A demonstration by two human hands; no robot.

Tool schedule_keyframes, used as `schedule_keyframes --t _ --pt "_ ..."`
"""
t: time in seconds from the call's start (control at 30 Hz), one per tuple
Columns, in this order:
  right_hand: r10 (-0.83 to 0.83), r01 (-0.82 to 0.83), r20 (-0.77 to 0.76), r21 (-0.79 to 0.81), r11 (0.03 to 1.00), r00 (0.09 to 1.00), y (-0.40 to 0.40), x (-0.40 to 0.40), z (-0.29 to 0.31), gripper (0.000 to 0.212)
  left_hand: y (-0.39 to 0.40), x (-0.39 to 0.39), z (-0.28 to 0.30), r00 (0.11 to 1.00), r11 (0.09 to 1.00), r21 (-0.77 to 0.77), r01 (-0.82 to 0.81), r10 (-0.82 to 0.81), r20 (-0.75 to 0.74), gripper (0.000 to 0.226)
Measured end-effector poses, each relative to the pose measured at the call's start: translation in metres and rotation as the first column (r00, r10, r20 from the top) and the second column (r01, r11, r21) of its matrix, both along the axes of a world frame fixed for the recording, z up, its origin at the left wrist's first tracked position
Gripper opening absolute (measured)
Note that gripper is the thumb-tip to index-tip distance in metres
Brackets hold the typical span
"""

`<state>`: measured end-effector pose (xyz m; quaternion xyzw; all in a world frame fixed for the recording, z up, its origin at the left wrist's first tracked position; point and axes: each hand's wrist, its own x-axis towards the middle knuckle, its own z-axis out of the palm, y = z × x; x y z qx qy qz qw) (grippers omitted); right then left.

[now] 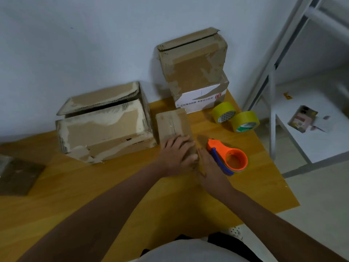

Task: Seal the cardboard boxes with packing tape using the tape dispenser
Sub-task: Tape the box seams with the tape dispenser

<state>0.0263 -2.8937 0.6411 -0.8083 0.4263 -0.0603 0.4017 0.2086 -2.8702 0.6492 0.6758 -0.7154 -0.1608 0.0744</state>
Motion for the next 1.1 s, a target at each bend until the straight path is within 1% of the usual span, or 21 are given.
schedule_keyframes --t 0.03,0.07,0.1,0.13,0.17,0.2,0.23,0.27,0.3,0.33,0.4,0.43,0.47,0.5,0.53,0.6,0.67,0.73,0.83,0.9,1.1 --pt "0.011 -0.015 -0.038 -0.087 0.996 0.999 0.000 0.000 0.000 0.074 -0.002 0.006 0.011 0.990 0.999 0.024 -0.028 0.031 -0.137 0.059" --pt "0.030 -0.043 -0.075 -0.173 0.984 0.997 0.000 0.000 0.001 0.075 -0.002 0.013 0.022 0.958 0.995 0.025 -0.094 0.098 -0.271 0.057" --pt "0.057 -0.084 -0.112 -0.246 0.966 0.992 0.000 0.001 0.002 0.075 0.003 0.021 0.031 0.900 0.978 0.002 -0.207 0.192 -0.392 0.056" --pt "0.094 -0.134 -0.145 -0.303 0.944 0.985 -0.001 0.004 0.003 0.073 0.011 0.028 0.036 0.820 0.935 -0.024 -0.353 0.297 -0.490 0.053" --pt "0.138 -0.193 -0.177 -0.346 0.918 0.974 -0.002 0.009 0.005 0.071 0.022 0.033 0.039 0.710 0.865 -0.022 -0.501 0.396 -0.582 0.047" --pt "0.187 -0.258 -0.216 -0.378 0.889 0.958 -0.004 0.016 0.006 0.070 0.035 0.034 0.038 0.557 0.774 0.034 -0.633 0.485 -0.674 0.039" --pt "0.234 -0.330 -0.269 -0.402 0.854 0.934 -0.007 0.025 0.007 0.070 0.048 0.034 0.034 0.356 0.668 0.151 -0.729 0.558 -0.750 0.032" --pt "0.273 -0.398 -0.330 -0.413 0.819 0.904 -0.009 0.034 0.006 0.071 0.059 0.034 0.026 0.140 0.557 0.299 -0.775 0.613 -0.778 0.028" --pt "0.300 -0.457 -0.390 -0.414 0.787 0.871 -0.012 0.042 0.004 0.073 0.068 0.033 0.017 -0.046 0.458 0.446 -0.769 0.656 -0.753 0.027" --pt "0.313 -0.501 -0.441 -0.414 0.760 0.841 -0.015 0.049 0.002 0.074 0.076 0.031 0.007 -0.187 0.383 0.574 -0.724 0.692 -0.697 0.029" --pt "0.312 -0.550 -0.511 -0.424 0.719 0.801 -0.018 0.057 -0.005 0.075 0.087 0.023 -0.010 -0.392 0.293 0.749 -0.594 0.708 -0.588 0.040" --pt "0.301 -0.561 -0.530 -0.440 0.701 0.793 -0.018 0.059 -0.007 0.075 0.090 0.019 -0.015 -0.467 0.275 0.798 -0.536 0.691 -0.551 0.044" --pt "0.286 -0.562 -0.540 -0.459 0.688 0.791 -0.018 0.060 -0.009 0.074 0.092 0.015 -0.018 -0.521 0.281 0.829 -0.483 0.669 -0.530 0.048" --pt "0.274 -0.559 -0.542 -0.475 0.680 0.794 -0.018 0.060 -0.010 0.074 0.094 0.012 -0.020 -0.551 0.311 0.843 -0.438 0.648 -0.526 0.052" --pt "0.268 -0.556 -0.543 -0.482 0.677 0.796 -0.017 0.060 -0.010 0.073 0.096 0.011 -0.021 -0.549 0.359 0.840 -0.408 0.639 -0.539 0.054" --pt "0.268 -0.559 -0.545 -0.485 0.672 0.794 -0.017 0.060 -0.013 0.073 0.100 0.010 -0.024 -0.467 0.469 0.778 -0.417 0.625 -0.626 0.049" --pt "0.263 -0.554 -0.538 -0.496 0.669 0.801 -0.017 0.060 -0.014 0.073 0.104 0.010 -0.027 -0.396 0.538 0.702 -0.467 0.582 -0.710 0.036" --pt "0.264 -0.552 -0.534 -0.503 0.665 0.803 -0.016 0.060 -0.014 0.073 0.107 0.009 -0.028 -0.385 0.537 0.659 -0.527 0.540 -0.749 0.022" --pt "0.277 -0.569 -0.542 -0.499 0.654 0.794 -0.017 0.060 -0.012 0.070 0.106 0.005 -0.026 -0.370 0.529 0.614 -0.586 0.500 -0.783 0.014" --pt "0.274 -0.573 -0.548 -0.500 0.650 0.790 -0.017 0.060 -0.012 0.070 0.104 0.003 -0.024 -0.370 0.522 0.603 -0.603 0.486 -0.791 0.012" --pt "0.288 -0.589 -0.549 -0.515 0.622 0.785 -0.029 0.061 -0.003 0.069 0.105 0.003 -0.025 -0.350 0.514 0.582 -0.630 0.481 -0.804 0.017"
